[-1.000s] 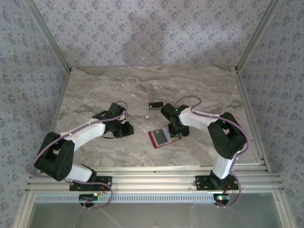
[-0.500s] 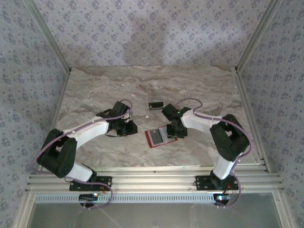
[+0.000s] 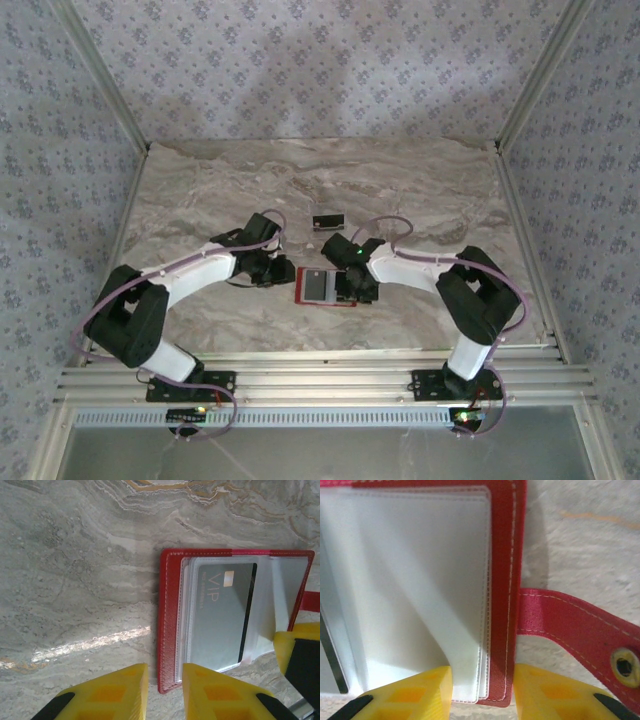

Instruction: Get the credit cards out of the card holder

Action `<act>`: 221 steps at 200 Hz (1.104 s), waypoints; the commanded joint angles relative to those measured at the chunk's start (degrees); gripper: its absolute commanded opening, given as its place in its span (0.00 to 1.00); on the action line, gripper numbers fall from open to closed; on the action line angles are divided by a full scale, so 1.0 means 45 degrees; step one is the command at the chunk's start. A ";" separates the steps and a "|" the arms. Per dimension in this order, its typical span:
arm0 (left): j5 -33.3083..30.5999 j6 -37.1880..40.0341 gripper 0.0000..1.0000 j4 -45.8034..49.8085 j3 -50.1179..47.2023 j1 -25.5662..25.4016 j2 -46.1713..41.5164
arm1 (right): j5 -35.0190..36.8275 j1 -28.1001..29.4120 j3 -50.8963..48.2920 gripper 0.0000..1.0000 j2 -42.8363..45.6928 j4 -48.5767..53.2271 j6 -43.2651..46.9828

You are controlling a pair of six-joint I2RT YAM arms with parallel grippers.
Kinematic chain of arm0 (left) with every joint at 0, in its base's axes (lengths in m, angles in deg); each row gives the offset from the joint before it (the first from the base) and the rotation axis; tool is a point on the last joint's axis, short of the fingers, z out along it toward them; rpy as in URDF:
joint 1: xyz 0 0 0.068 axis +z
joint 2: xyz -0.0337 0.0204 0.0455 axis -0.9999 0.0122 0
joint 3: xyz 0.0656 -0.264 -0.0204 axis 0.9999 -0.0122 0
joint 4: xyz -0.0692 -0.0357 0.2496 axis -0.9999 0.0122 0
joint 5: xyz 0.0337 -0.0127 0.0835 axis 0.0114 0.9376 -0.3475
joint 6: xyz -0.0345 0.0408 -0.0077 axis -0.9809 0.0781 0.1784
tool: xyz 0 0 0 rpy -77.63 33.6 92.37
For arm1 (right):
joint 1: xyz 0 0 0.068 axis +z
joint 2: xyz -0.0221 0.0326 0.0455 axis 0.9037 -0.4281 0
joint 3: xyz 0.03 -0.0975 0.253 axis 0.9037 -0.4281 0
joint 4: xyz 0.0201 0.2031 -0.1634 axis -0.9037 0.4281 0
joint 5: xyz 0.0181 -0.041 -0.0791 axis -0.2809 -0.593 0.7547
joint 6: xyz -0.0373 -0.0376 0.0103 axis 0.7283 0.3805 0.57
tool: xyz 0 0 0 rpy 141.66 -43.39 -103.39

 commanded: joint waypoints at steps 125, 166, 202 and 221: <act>0.0172 0.0321 0.27 0.0084 0.1273 -0.0342 0.1552 | 0.0631 -0.0177 0.0523 0.36 0.0038 0.0052 0.0797; 0.0189 0.0306 0.25 0.0125 0.1439 -0.0393 0.1921 | 0.0955 -0.0220 0.0718 0.37 0.0920 0.0747 0.0796; -0.0017 0.0306 0.23 0.0311 0.1579 -0.0444 0.2121 | 0.0044 -0.0297 0.0707 0.37 0.1258 -0.0152 0.0917; -0.0079 0.0343 0.23 0.0339 0.1572 -0.0455 0.2206 | -0.0919 -0.0414 0.0654 0.36 0.1193 -0.1316 0.0968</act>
